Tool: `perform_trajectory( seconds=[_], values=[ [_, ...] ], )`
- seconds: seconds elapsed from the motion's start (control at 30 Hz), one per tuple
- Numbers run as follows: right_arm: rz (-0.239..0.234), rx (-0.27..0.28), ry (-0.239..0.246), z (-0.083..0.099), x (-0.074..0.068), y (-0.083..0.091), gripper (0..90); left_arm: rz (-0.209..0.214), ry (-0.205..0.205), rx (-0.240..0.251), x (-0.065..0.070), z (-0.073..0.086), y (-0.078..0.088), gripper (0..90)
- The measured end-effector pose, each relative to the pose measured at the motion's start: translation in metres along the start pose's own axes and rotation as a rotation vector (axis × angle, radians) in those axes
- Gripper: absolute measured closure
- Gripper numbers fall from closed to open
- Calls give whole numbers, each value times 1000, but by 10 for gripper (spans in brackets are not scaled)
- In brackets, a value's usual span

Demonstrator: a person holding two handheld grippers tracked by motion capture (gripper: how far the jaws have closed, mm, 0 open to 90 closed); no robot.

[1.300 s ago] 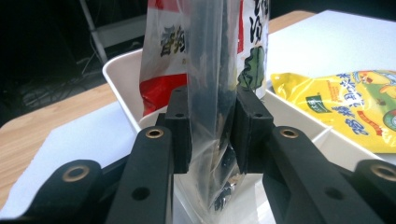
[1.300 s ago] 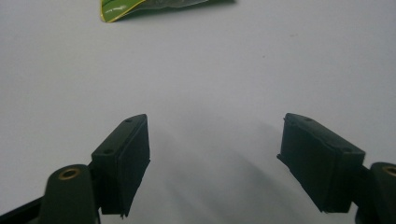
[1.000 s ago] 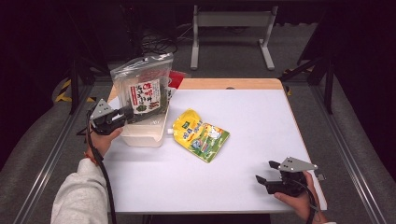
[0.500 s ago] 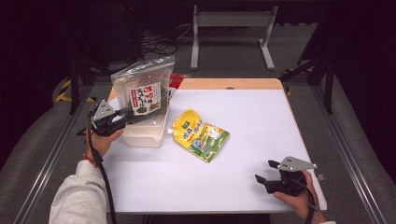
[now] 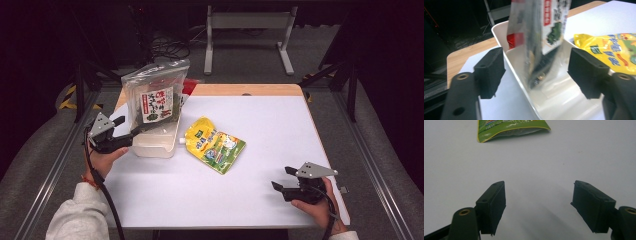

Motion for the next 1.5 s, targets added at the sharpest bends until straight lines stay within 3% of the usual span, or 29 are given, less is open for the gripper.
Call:
perform_trajectory(
  seconds=[0.2, 0.33, 0.53, 0.67, 0.73, 0.8, 0.87, 0.97, 1.07, 1.3, 1.37, 1.5],
  values=[
    [-20, 21, 17, -18, 2, -5, 327, 45, 16, -5, 16, 14, 19, 228],
    [-29, 34, 28, -28, 3, -7, 376, 57, 5, -3, 25, 23, 29, 208],
    [-54, 62, 74, -53, -2, -12, 602, 88, -63, -46, 54, 44, 41, 205],
    [-74, 67, 109, -70, -10, -21, 677, 120, -90, -83, 73, 59, 43, 205],
    [-85, 69, 112, -75, -12, -25, 677, 140, -87, -87, 79, 63, 44, 206],
    [-87, 63, 116, -87, -13, -37, 635, 143, -112, -108, 86, 69, 44, 206],
    [-75, 60, 99, -98, -10, -48, 574, 174, -117, -126, 94, 75, 42, 206],
    [-88, 63, 87, -109, -6, -58, 520, 190, -144, -181, 102, 85, 31, 205],
    [-102, 34, 50, -122, 1, -80, 451, 206, -160, -216, 108, 90, 20, 204],
    [-85, -8, 46, -128, 9, -102, 377, 232, -199, -249, 119, 94, 10, 191],
    [-78, -36, 43, -128, 11, -109, 333, 249, -185, -253, 121, 94, 7, 186],
    [-134, -48, -11, -131, 12, -118, 318, 252, -202, -261, 127, 93, 4, 186]
  ],
)
Point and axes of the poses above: each handheld gripper's, and its own axes: y roughly backward along the jaws, z roughly out of its underside, x roughly to its right, the point moved 8 cm from there along -y, roughly forward along the jaws, and after that the axes turned 15 degrees about -x, right-handed, at the moved point
